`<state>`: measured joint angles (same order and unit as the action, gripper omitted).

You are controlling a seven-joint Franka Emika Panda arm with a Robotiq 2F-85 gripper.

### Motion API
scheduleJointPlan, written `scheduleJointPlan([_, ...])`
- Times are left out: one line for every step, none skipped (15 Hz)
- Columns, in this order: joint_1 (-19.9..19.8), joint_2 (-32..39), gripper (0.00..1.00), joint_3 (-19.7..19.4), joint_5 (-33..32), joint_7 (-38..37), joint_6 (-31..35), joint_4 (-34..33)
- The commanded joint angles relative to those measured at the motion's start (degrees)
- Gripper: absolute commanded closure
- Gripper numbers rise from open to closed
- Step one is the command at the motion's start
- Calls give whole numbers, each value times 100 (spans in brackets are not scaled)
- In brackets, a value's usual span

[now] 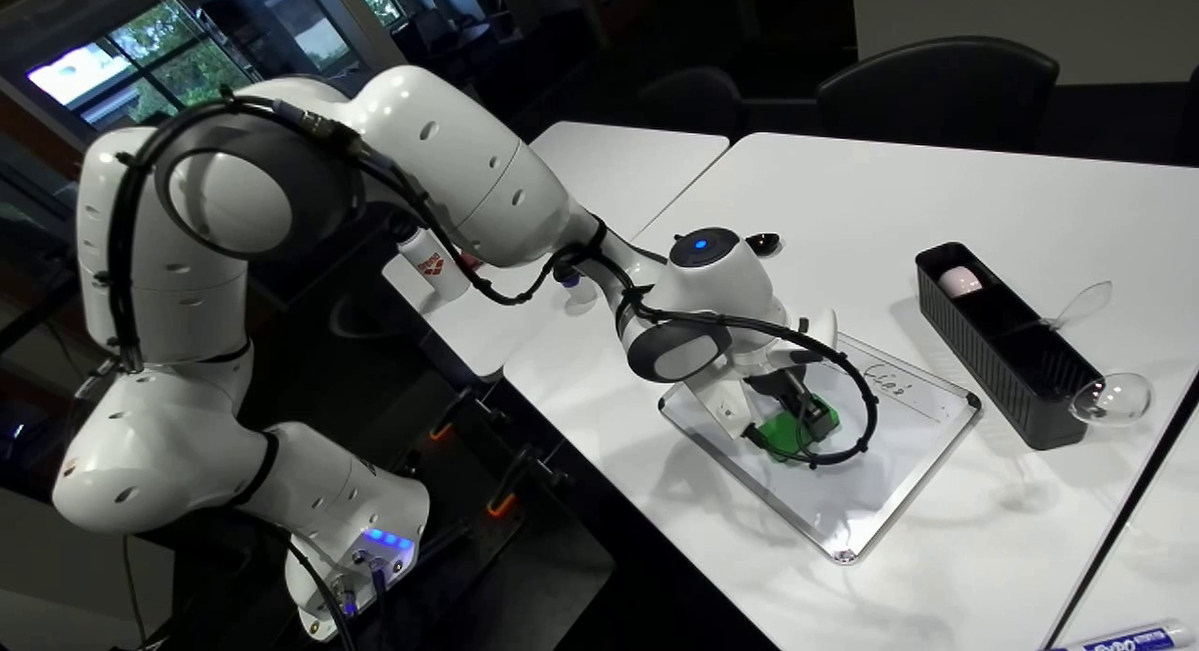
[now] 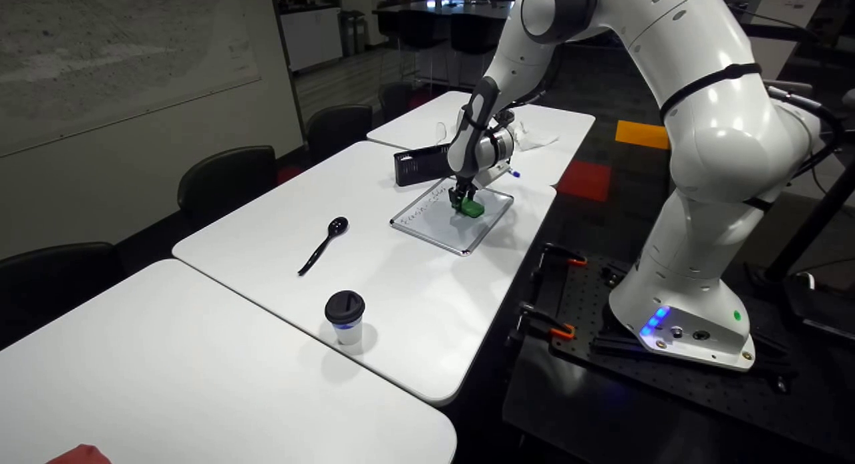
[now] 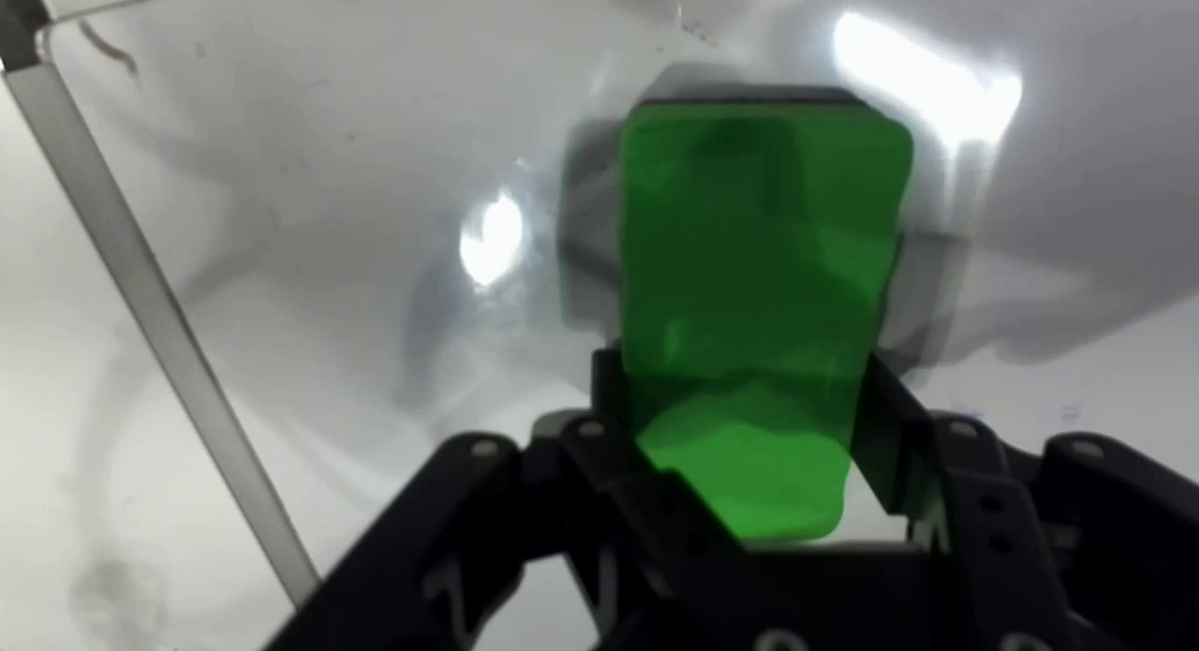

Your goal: Use the green eraser on the left to clean the whiteboard

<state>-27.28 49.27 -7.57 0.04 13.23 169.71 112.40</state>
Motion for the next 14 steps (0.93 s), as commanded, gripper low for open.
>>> scheduleJointPlan([-177,-55,66,399,-100,263,-94,154])
scheduleJointPlan([-227,-64,66,515,-113,377,-98,179])
scheduleJointPlan([-285,-92,66,659,-116,488,-108,226])
scheduleJointPlan([-313,-95,66,769,-121,582,-109,259])
scheduleJointPlan([-360,-115,66,898,-125,685,-135,315])
scheduleJointPlan([-380,-141,66,990,-142,784,-141,389])
scheduleJointPlan([-389,-185,66,1072,-170,888,-139,496])
scheduleJointPlan([-393,-213,66,1131,-193,967,-130,577])
scheduleJointPlan([-393,-263,66,1195,-243,1058,-131,686])
scheduleJointPlan([-404,-291,66,1261,-291,1135,-173,762])
scheduleJointPlan([-402,-310,66,1319,-323,1197,-179,836])
scheduleJointPlan([-414,-327,66,1377,-353,1279,-183,892])
scheduleJointPlan([-426,-336,66,1446,-363,1342,-157,940])
scheduleJointPlan([-412,-341,66,1473,-362,1366,-130,974])
